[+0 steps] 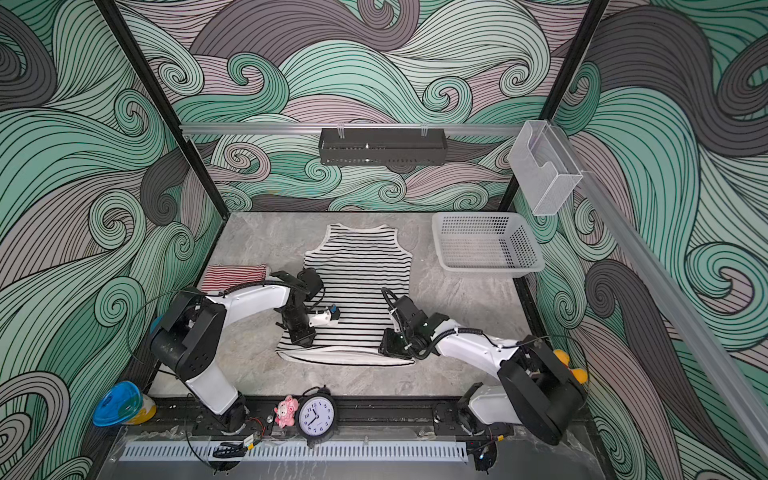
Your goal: Fold and stack the tank tops
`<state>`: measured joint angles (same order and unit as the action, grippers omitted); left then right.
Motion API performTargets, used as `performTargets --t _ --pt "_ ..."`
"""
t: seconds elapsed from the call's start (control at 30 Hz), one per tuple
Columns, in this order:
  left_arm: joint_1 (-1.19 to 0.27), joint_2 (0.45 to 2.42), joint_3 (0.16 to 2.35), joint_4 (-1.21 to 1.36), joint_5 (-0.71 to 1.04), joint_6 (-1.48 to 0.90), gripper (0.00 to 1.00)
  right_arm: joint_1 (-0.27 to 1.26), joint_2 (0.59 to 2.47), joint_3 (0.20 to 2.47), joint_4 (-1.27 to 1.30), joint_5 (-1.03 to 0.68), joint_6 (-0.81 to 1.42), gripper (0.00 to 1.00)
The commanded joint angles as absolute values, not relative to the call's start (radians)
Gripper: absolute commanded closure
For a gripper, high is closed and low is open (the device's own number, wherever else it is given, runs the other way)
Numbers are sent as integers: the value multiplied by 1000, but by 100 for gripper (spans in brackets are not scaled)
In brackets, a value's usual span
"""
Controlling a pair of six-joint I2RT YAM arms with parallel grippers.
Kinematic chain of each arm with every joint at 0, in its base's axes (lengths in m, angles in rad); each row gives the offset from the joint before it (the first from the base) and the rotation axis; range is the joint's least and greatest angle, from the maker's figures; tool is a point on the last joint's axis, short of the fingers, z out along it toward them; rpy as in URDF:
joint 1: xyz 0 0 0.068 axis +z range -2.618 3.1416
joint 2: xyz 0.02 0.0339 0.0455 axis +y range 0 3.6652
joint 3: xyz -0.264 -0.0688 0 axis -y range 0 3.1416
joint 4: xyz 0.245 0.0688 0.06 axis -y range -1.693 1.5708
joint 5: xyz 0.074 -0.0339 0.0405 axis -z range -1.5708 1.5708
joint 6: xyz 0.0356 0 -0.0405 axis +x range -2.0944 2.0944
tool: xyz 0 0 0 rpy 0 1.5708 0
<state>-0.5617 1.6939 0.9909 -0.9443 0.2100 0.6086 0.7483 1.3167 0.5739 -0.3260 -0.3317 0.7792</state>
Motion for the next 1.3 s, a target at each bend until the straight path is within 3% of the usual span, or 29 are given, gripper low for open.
performTargets --t 0.0,0.33,0.67,0.9,1.27 --pt "-591 1664 973 -1007 227 609 80 763 1268 541 -339 -342 824 61" --pt "-623 1638 934 -1060 196 649 81 767 1081 484 -448 -310 857 60" --pt "-552 1670 1137 -1032 145 664 82 767 1171 461 -332 -261 974 60" --pt "-522 1898 1369 -761 -29 525 82 767 1212 473 -383 -198 977 60" --pt "-485 2282 1826 -810 -268 456 82 718 1231 486 -481 -160 936 60"
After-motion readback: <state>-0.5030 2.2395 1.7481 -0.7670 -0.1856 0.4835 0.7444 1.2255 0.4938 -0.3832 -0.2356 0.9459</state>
